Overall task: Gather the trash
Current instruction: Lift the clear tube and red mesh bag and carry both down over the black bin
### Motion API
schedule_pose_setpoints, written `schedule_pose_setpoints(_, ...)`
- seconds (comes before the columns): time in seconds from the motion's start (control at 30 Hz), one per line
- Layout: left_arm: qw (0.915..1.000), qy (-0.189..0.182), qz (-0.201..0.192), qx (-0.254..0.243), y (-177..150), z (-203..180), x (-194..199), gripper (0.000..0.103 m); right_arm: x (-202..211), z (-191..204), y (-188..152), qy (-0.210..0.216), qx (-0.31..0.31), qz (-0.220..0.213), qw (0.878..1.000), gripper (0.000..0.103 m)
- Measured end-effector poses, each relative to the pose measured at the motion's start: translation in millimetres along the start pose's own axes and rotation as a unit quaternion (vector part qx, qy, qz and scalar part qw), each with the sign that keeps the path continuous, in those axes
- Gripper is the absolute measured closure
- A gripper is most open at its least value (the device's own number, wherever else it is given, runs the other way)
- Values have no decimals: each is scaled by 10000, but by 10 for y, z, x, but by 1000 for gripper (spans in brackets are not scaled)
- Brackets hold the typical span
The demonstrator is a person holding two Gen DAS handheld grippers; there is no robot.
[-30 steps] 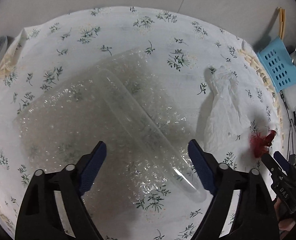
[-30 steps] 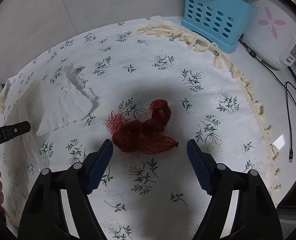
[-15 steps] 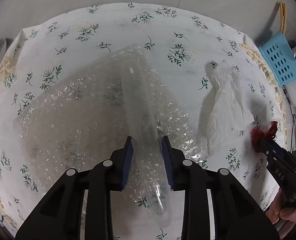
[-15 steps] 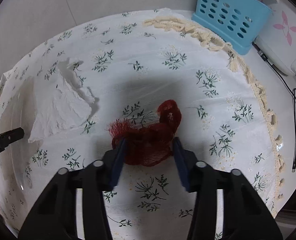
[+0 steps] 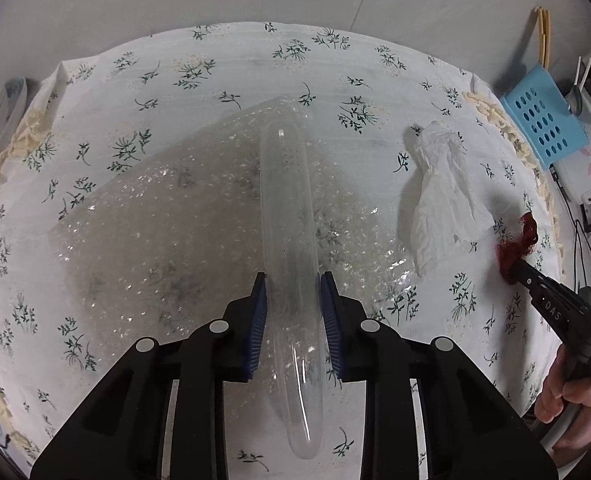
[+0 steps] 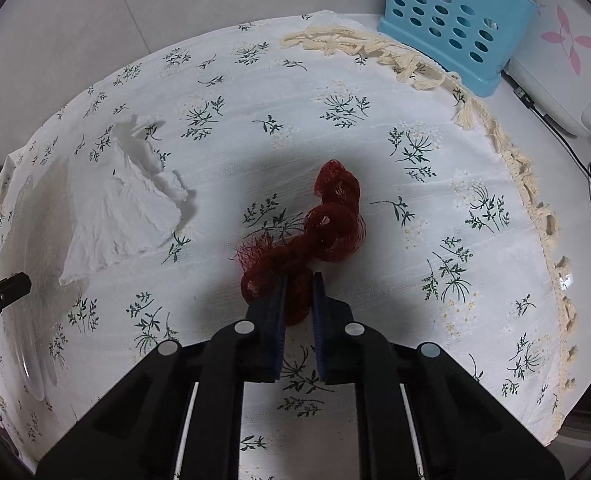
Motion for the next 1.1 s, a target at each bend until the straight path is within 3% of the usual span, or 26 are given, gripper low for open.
schedule_pose_setpoints(0.53,9996,-148,-248,-80,-456,10,368,77,544,114,-334,13,255,-451,9987,95)
schedule_pose_setpoints(1.1,9987,-209,-436,-172,-1058,-82,722,77,1185,345,-1023,89,586,-939,9938,95)
Point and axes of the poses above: each gripper's, at about its wrist camera, not at the fingertips, and x roughly against the way its jaws point, z to its left, y to its top, the point moved 2 cm from there along -x, roughly the way its jaws point, and after that the axes turned 14 degrees about z, right-handed, at the moved point
